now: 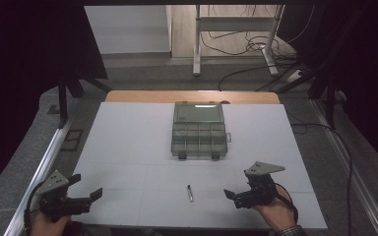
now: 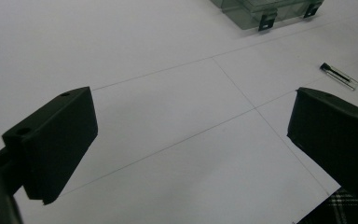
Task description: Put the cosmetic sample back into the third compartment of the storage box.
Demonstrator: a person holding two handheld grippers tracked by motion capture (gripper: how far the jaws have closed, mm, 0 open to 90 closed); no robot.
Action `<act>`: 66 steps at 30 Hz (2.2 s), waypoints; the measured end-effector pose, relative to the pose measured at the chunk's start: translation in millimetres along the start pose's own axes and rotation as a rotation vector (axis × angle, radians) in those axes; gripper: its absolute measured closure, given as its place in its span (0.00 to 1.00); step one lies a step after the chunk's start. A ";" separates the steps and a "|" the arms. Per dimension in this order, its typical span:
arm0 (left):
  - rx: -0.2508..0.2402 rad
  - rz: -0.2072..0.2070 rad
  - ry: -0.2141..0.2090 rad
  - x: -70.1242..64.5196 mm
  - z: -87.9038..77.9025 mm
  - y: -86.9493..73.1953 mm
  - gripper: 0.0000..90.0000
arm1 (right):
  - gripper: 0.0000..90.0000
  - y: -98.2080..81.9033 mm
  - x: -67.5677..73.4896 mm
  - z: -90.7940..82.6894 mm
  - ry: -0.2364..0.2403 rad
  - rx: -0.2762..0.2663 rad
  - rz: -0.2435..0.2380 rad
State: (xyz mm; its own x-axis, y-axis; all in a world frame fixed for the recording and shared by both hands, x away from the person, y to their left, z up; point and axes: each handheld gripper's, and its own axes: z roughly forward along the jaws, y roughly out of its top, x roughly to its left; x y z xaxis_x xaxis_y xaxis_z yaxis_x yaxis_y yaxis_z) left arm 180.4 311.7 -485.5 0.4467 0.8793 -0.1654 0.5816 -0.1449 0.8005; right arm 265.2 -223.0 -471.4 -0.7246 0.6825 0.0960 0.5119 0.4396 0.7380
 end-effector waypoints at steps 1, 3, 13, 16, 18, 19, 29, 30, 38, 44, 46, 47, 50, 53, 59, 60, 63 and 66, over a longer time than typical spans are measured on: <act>0.002 0.001 0.000 -0.1 0.3 0.1 0.02 | 0.00 1.0 0.6 1.3 0.003 0.001 -0.006; 0.002 0.003 0.001 -0.3 0.2 0.1 0.02 | 0.00 3.2 2.2 4.3 0.008 0.006 -0.015; 0.004 0.004 0.000 -0.5 0.6 0.3 0.02 | 0.00 12.7 8.5 21.5 0.022 0.043 -0.043; 0.005 0.005 0.000 -0.6 0.8 0.3 0.02 | 0.00 15.6 9.9 27.3 0.023 0.056 -0.053; 0.008 0.007 -0.001 -0.7 0.9 0.5 0.02 | 0.00 17.4 10.2 31.6 0.023 0.071 -0.060; 0.009 0.008 -0.001 -0.7 0.9 0.5 0.02 | 0.00 18.1 10.2 33.8 0.023 0.078 -0.065; 0.011 0.008 -0.001 -0.7 1.0 0.6 0.02 | 0.00 26.4 10.2 47.6 0.033 0.105 -0.055; 0.010 0.009 -0.001 -0.7 1.1 0.6 0.02 | 0.00 27.2 10.5 48.7 0.034 0.114 -0.052; 0.010 0.007 -0.003 -0.5 1.0 0.5 0.02 | 0.00 32.6 16.1 59.3 0.037 0.166 -0.064; 0.010 0.006 -0.003 -0.5 1.0 0.5 0.02 | 0.00 37.1 23.3 66.1 0.026 0.183 -0.085; 0.010 0.006 -0.004 -0.4 1.0 0.5 0.02 | 0.00 38.9 25.8 67.8 0.025 0.183 -0.094; 0.010 0.006 -0.003 -0.4 0.9 0.5 0.02 | 0.00 39.6 27.2 68.6 0.023 0.182 -0.100; 0.009 0.006 -0.003 -0.4 0.9 0.5 0.02 | 0.02 41.8 31.0 71.9 0.010 0.181 -0.111; 0.009 0.007 -0.004 -0.5 0.9 0.6 0.02 | 0.07 44.0 34.3 75.6 0.013 0.186 -0.096; 0.008 0.006 -0.005 0.0 1.1 0.6 0.02 | 0.17 46.8 41.4 82.8 0.029 0.186 -0.088; 0.008 0.005 -0.006 0.0 1.2 0.6 0.02 | 0.20 47.4 42.8 84.1 0.036 0.190 -0.093; 0.009 0.005 -0.006 0.1 1.3 0.6 0.02 | 0.32 49.1 48.8 91.6 0.069 0.215 -0.113; 0.009 0.005 -0.007 0.1 1.3 0.6 0.02 | 0.40 49.1 52.7 100.2 0.097 0.252 -0.121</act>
State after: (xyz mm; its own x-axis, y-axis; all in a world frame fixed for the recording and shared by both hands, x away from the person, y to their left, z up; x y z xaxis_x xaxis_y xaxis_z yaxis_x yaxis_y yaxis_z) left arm 181.7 311.1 -485.8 0.4543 0.8754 -0.1651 0.5853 -0.1536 0.7962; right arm 298.4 -107.0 -497.0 -0.8221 0.5623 0.0898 0.5084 0.6539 0.5603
